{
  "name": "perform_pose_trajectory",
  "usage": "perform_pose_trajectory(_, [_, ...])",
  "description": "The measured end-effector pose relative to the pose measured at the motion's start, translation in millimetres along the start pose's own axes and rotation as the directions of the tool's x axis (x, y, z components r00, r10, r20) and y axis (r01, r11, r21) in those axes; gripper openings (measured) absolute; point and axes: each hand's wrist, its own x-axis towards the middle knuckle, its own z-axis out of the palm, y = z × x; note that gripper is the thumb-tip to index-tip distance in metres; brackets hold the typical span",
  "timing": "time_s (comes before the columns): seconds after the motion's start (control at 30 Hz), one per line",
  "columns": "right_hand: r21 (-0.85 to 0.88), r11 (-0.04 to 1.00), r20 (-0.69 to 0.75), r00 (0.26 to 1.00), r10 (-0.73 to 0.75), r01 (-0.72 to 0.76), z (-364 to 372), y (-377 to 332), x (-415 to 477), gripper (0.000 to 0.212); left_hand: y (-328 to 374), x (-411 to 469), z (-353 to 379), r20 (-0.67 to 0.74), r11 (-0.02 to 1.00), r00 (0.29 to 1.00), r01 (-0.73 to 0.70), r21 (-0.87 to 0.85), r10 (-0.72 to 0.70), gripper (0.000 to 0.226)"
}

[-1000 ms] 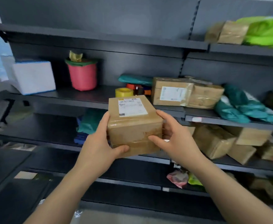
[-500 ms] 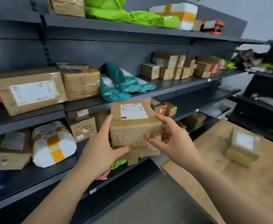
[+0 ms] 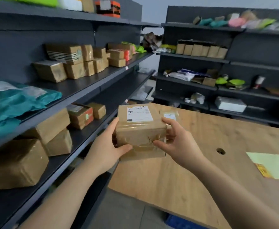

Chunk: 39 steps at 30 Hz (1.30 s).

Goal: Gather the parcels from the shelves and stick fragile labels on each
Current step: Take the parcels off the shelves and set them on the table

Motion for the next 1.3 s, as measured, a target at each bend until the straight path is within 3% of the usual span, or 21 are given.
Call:
perform_pose_trajectory(0.13, [-0.035, 0.995, -0.066, 0.993, 0.096, -0.098, -31, 47, 9, 0.072, 9, 47, 56, 0.1, 0.997, 0.995, -0.022, -0.068, 0.029, 0.092])
perform_pose_trajectory(0.3, [-0.068, 0.979, -0.111, 0.977, 0.183, -0.192, -70, 114, 31, 0.071, 27, 108, 129, 0.186, 0.999, 0.982, -0.032, -0.017, 0.035, 0.087])
perform_pose_trajectory(0.43, [-0.073, 0.97, -0.101, 0.969, 0.224, -0.231, -101, 174, 60, 0.071, 40, 156, 189, 0.205, 0.999, 0.979, -0.02, 0.033, 0.013, 0.085])
perform_pose_trajectory(0.67, [-0.052, 0.956, -0.053, 0.957, 0.287, -0.289, -142, 272, 112, 0.07, 46, 233, 280, 0.234, 0.999, 0.971, 0.046, -0.025, -0.039, 0.084])
perform_pose_trajectory(0.97, [-0.123, 0.926, 0.029, 0.931, 0.363, -0.357, -142, 376, 160, 0.07, 26, 289, 379, 0.201, 0.984, 0.966, 0.144, 0.105, -0.163, 0.099])
perform_pose_trajectory(1.17, [-0.178, 0.91, 0.094, 0.914, 0.394, -0.374, -131, 415, 167, 0.067, 7, 296, 415, 0.178, 0.966, 0.969, 0.129, 0.225, -0.171, 0.072])
perform_pose_trajectory(1.3, [-0.213, 0.898, 0.11, 0.904, 0.413, -0.384, -120, 427, 163, 0.063, -6, 296, 432, 0.16, 0.935, 0.976, 0.085, 0.344, -0.148, 0.07])
